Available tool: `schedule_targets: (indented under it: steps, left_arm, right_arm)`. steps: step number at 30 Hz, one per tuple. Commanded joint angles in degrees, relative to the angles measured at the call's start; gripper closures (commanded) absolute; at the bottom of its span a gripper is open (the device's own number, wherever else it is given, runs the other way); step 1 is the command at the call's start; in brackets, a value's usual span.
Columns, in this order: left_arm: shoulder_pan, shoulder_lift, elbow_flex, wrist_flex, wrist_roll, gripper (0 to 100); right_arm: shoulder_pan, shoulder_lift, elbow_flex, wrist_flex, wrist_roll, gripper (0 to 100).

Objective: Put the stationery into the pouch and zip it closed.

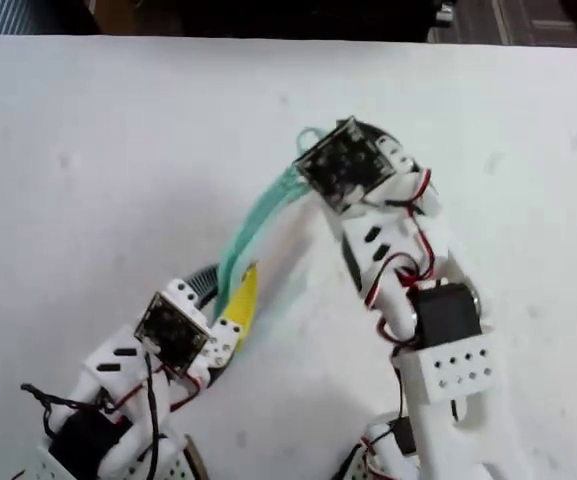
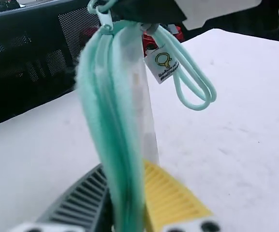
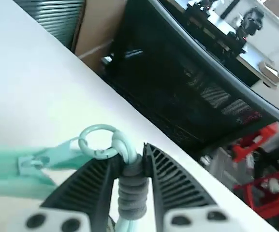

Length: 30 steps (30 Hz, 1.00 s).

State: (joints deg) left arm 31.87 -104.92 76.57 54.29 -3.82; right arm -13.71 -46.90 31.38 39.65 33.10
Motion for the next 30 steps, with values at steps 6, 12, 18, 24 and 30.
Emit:
schedule_targets:
  steps: [6,12,18,24,30]
  left_arm:
    - [-0.84,-0.04,-2.55,2.20,-0.53,98]
    - [-1.10,-0.04,-2.55,2.20,-0.53,98]
    - [-1.10,-0.04,-2.55,2.20,-0.53,98]
    - [-1.10,-0.04,-2.37,1.85,-0.53,98]
    - [-1.10,-0.04,-2.11,1.67,-0.53,98]
  right_arm:
    - [10.51,4.35,-3.60,-5.67,-0.26,98.1]
    - [13.93,9.19,-3.60,-8.22,-0.26,98.1]
    - [13.58,9.71,-3.60,-8.04,-0.62,98.1]
    - [13.49,7.78,-3.60,-6.29,-0.70,98.1]
    - [5.23,-0.66,-3.60,8.84,-0.70,73.8]
